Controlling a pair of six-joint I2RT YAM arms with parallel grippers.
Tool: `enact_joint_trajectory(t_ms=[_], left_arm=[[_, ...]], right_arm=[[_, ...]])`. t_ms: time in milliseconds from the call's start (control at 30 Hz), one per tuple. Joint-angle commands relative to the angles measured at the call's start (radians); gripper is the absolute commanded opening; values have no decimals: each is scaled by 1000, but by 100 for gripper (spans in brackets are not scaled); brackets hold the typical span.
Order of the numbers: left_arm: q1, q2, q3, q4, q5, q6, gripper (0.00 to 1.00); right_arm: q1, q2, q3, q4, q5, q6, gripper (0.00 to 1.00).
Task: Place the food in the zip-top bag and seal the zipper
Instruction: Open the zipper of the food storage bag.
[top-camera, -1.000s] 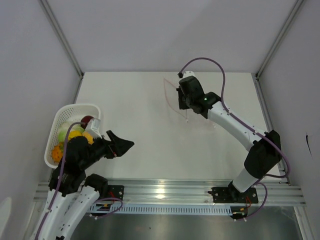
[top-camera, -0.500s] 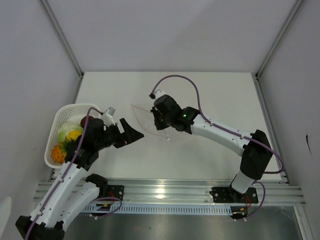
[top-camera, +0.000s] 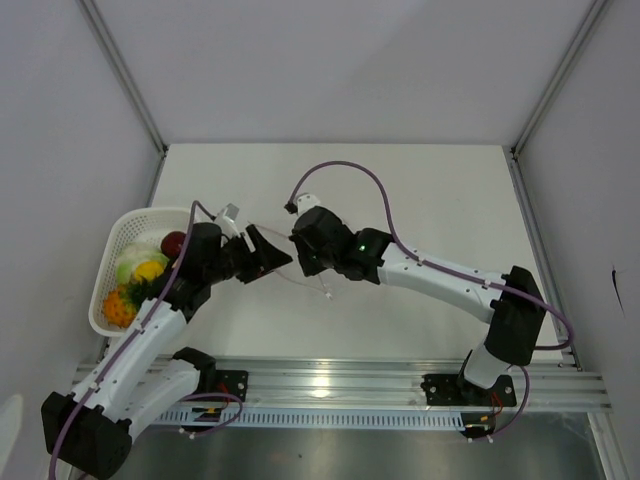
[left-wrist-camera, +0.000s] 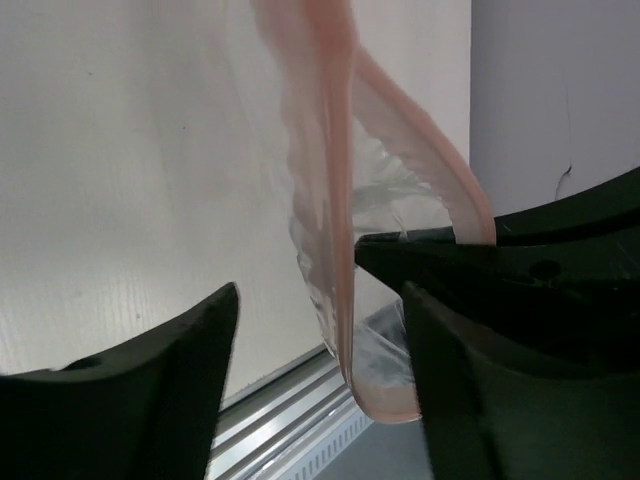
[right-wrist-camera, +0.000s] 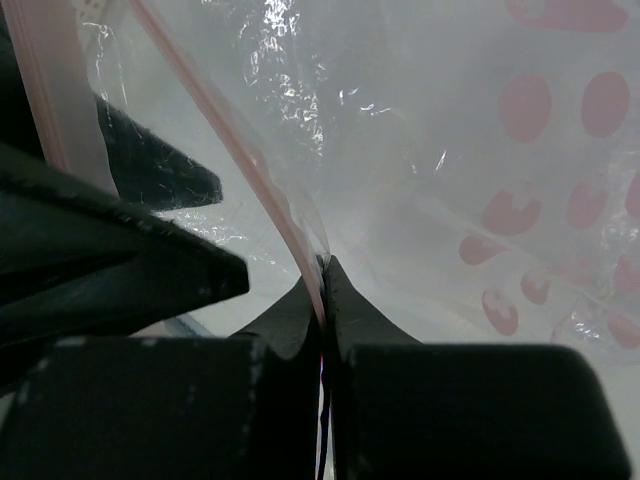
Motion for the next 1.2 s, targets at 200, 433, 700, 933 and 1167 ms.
enact_joint_trajectory(t_ms=[200,433,700,933,1167], left_arm=[[-6,-7,-21,65,30,54,6],[-6,-67,-40,22,19,79,1],[-6,-36,-5,30,56,77,1],[-6,-33,29,-2,33,106,0],[-6,-33,38,-11,22,118,1]], right_arm=[[10,1,123,-92,83,-44,18],[-29,56,229,-151,13,-153,41],[-28,105,295,-172,-56,-191,41],[-26,116,286,-192,-139,-196,38],[-29,102,238,-186,-118,-195,5]])
